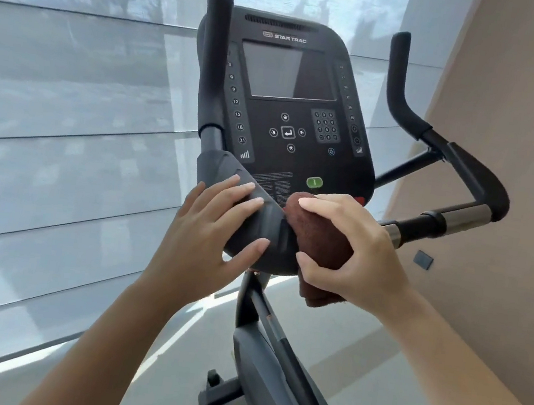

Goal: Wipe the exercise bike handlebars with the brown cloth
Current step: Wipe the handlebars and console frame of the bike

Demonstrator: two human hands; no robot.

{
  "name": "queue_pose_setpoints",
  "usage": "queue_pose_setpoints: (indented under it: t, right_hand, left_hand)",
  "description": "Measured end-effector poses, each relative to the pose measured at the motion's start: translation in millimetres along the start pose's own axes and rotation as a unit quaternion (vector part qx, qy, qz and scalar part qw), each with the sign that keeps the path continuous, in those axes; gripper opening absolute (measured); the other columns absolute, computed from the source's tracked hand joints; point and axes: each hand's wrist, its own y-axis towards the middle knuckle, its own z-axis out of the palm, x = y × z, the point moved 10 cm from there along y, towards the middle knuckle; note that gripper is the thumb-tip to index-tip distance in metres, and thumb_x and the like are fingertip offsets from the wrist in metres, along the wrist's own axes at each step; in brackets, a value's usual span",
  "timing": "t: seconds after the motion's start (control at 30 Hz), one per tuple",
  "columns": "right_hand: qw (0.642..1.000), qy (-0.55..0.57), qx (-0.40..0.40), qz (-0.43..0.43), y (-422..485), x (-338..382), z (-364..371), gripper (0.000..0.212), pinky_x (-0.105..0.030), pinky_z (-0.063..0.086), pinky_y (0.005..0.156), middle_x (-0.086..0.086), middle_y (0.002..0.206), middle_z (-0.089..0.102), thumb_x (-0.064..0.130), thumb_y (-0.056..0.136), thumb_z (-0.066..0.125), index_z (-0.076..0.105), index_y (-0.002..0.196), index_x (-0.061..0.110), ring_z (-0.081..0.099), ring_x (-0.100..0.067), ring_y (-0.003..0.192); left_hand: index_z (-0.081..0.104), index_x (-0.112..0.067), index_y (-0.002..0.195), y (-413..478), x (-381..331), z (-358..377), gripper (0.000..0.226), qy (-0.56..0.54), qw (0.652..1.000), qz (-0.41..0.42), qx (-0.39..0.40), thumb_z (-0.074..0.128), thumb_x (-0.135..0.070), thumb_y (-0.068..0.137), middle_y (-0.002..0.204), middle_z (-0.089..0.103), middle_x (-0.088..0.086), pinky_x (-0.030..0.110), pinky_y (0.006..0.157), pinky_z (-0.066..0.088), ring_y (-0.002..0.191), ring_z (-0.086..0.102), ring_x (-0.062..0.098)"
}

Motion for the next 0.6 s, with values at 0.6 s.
queue_pose_setpoints:
  t: [0.6]
  right_hand:
    - [0.99,-0.056,0.037,0.126,32.1,2.6,19.8,0.055,-0.012,0.04,0.086,0.0,0.112,0.052,0.031,0.078,0.063,0.045,0.13,0.041,0.05,-0.009,0.097]
  left_hand:
    - [0.061,-0.005,0.114,2.2,23.6,-9.8,0.049,-0.039,0.998,0.038,-0.041,0.047,-0.042,0.084,0.125,0.056,0.01,0.034,0.103,0.033,0.124,0.044,0.025]
